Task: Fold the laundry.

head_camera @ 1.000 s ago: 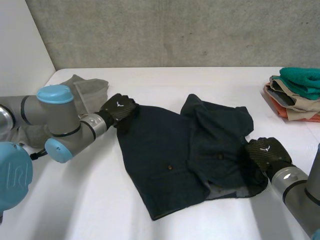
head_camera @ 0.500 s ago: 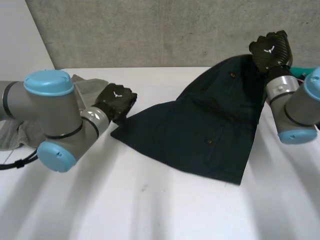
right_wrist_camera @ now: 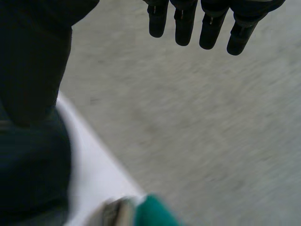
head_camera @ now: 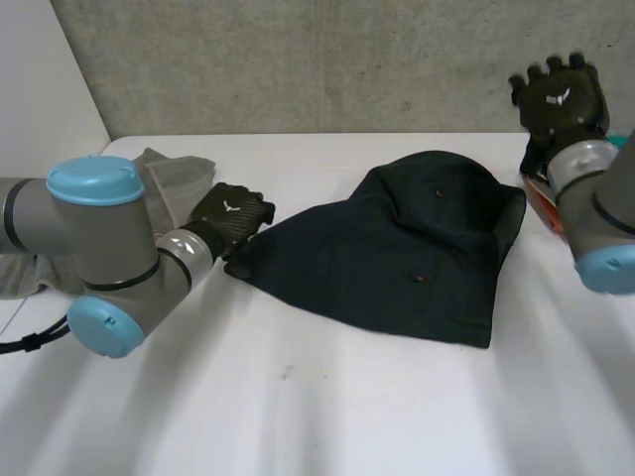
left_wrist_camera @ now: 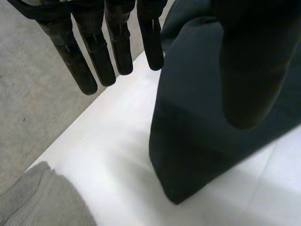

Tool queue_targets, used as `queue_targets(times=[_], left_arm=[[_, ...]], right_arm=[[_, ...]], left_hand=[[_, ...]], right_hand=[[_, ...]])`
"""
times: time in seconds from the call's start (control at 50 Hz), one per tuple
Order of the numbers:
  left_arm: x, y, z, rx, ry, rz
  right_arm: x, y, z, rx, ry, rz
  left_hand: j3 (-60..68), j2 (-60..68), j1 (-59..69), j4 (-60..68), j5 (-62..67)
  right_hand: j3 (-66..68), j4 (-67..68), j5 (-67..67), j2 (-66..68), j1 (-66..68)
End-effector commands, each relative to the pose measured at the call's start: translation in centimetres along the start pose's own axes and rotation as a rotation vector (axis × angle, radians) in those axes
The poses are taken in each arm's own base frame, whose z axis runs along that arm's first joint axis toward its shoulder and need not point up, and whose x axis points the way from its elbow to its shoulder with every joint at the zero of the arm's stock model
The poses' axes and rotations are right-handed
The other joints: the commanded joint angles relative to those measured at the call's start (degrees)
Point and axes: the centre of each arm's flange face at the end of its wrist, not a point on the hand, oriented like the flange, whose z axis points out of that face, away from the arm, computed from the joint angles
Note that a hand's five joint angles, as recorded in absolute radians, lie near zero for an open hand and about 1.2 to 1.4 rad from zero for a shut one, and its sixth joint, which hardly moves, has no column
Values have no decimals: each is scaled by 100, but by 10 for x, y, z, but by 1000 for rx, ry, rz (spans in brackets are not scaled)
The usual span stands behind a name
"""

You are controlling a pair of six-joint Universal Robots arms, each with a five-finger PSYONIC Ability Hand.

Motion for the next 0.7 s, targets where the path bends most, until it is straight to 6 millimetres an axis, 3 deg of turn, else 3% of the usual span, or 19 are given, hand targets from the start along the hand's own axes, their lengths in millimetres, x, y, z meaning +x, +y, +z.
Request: queue_targets(times=[0.02, 0.08, 0.16, 0.26, 0.42, 0.5, 0.54, 0.64, 0.7], left_arm=[[-1, 26, 18, -30, 47, -15], [-4, 28, 20, -24, 60, -17], [-10, 37, 25, -25, 74, -28], [-9, 42, 30, -29, 78, -31], [-7, 43, 31, -30, 82, -33], [-4, 44, 30, -34, 89, -33], [-2, 44, 29, -37, 94, -33], [2, 44, 28, -41, 103, -35], [4, 44, 28, -41, 107, -41]], right_arm=[[-32, 31, -72, -398, -246, 194], [-46, 49, -89, -472, -277, 293], [-62, 64, -98, -428, -298, 321], [-80, 69, -98, -337, -301, 301], [-103, 96, -100, -389, -356, 218], [-108, 99, -101, -393, -369, 214], [-108, 98, -99, -382, -363, 214], [-105, 90, -94, -305, -331, 219], [-91, 67, -92, -225, -296, 222]], left_hand=[[300, 329, 306, 386, 412], [417, 446, 423, 504, 530], [569, 598, 575, 656, 682], [670, 699, 676, 756, 783], [804, 834, 811, 891, 917], [821, 851, 828, 908, 934], [804, 834, 811, 891, 917], [754, 783, 761, 841, 867], [620, 649, 626, 706, 733]], right_hand=[[-205, -209, -274, -208, -277], [-146, -151, -215, -149, -219], [609, 604, 540, 606, 537], [1367, 1363, 1298, 1365, 1295], [1485, 1480, 1416, 1482, 1412], [2626, 2621, 2557, 2623, 2553], [6516, 6511, 6447, 6513, 6443], [6795, 6791, 6726, 6792, 6723], [6795, 6791, 6726, 6792, 6723]])
